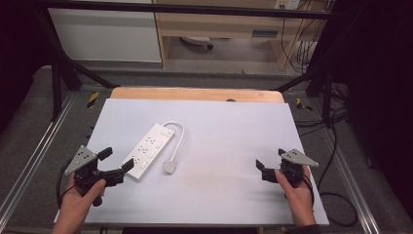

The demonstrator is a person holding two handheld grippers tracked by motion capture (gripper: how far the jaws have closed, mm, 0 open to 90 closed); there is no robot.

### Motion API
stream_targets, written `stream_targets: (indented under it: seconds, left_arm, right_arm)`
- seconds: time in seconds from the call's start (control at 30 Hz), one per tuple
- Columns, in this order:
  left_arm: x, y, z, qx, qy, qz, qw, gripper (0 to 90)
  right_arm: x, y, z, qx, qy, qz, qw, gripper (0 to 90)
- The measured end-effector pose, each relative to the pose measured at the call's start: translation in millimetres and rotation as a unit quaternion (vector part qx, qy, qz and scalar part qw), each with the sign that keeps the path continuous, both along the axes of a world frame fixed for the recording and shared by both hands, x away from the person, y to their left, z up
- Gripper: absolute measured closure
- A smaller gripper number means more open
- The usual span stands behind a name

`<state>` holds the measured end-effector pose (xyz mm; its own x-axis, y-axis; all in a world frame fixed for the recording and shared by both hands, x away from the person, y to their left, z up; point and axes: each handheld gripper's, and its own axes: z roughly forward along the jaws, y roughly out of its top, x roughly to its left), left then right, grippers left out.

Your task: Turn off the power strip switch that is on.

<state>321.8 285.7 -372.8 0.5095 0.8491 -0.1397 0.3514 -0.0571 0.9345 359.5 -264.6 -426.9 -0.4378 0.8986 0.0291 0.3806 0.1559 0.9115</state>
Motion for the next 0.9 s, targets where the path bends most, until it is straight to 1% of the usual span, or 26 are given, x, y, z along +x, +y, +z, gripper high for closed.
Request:
stream_targets:
  seconds: [0.07, 0.1, 0.2, 0.33, 0.4, 0.47, 0.63, 0.67, 0.7, 0.73, 0.8, 0.83, 0.87, 0.9]
  left_arm:
    - [6.9, -7.4, 6.8, -0.003, -0.002, -0.006, 1.0000, 6.8]
    - [6.9, -7.4, 6.8, -0.003, -0.002, -0.006, 1.0000, 6.8]
    - [15.7, -15.3, 13.5, -0.001, -0.001, -0.012, 0.9999, 6.7]
    - [25.2, -24.9, 21.7, -0.005, -0.009, -0.020, 0.9997, 6.9]
    - [29.4, -29.4, 24.1, -0.001, -0.008, -0.025, 0.9997, 9.1]
    - [33.4, -32.6, 25.4, 0.003, -0.009, -0.026, 0.9996, 9.9]
    - [42.6, -37.4, 27.9, 0.008, -0.004, -0.028, 0.9996, 14.0]
    - [44.5, -38.4, 28.2, 0.004, -0.002, -0.029, 0.9996, 16.2]
    - [46.5, -39.2, 28.4, 0.002, -0.001, -0.031, 0.9995, 22.9]
    - [48.5, -40.1, 28.5, 0.001, 0.002, -0.031, 0.9995, 22.9]
    - [51.6, -42.1, 29.2, 0.011, 0.001, -0.028, 0.9996, 34.1]
    - [53.1, -42.9, 29.4, 0.013, 0.001, -0.024, 0.9996, 34.1]
    - [54.9, -43.2, 29.7, 0.014, 0.003, -0.023, 0.9996, 36.4]
    - [57.9, -43.4, 30.4, 0.013, 0.006, -0.020, 0.9997, 43.2]
  right_arm:
    - [-0.2, 0.2, 0.4, 0.002, -0.001, 0.001, 1.0000, 3.5]
    - [-0.2, 0.2, 0.4, 0.002, -0.001, 0.001, 1.0000, 3.5]
    - [-0.6, 0.2, 0.5, 0.005, 0.003, 0.001, 1.0000, 2.9]
    - [-0.9, 0.7, 0.7, 0.005, 0.006, 0.004, 1.0000, 2.7]
    - [-1.0, 1.3, 0.5, 0.000, 0.007, 0.005, 1.0000, 2.6]
    - [-1.2, 1.5, 0.7, 0.000, 0.007, 0.005, 1.0000, 2.6]
    - [-1.2, 1.1, 0.8, 0.001, 0.007, 0.007, 1.0000, 2.4]
    - [-1.2, 1.3, 0.8, 0.001, 0.007, 0.007, 0.9999, 2.5]
    - [-1.2, 1.6, 0.7, -0.001, 0.008, 0.008, 0.9999, 2.5]
    - [-1.2, 1.6, 0.7, -0.001, 0.008, 0.008, 0.9999, 2.5]
    - [-1.0, 2.2, 0.3, -0.005, 0.008, 0.010, 0.9999, 2.6]
    - [-1.0, 2.2, 0.3, -0.005, 0.008, 0.010, 0.9999, 2.6]
    - [-1.0, 2.3, 0.2, -0.007, 0.009, 0.011, 0.9999, 2.7]
    - [-0.9, 2.6, 0.1, -0.009, 0.009, 0.011, 0.9999, 2.7]
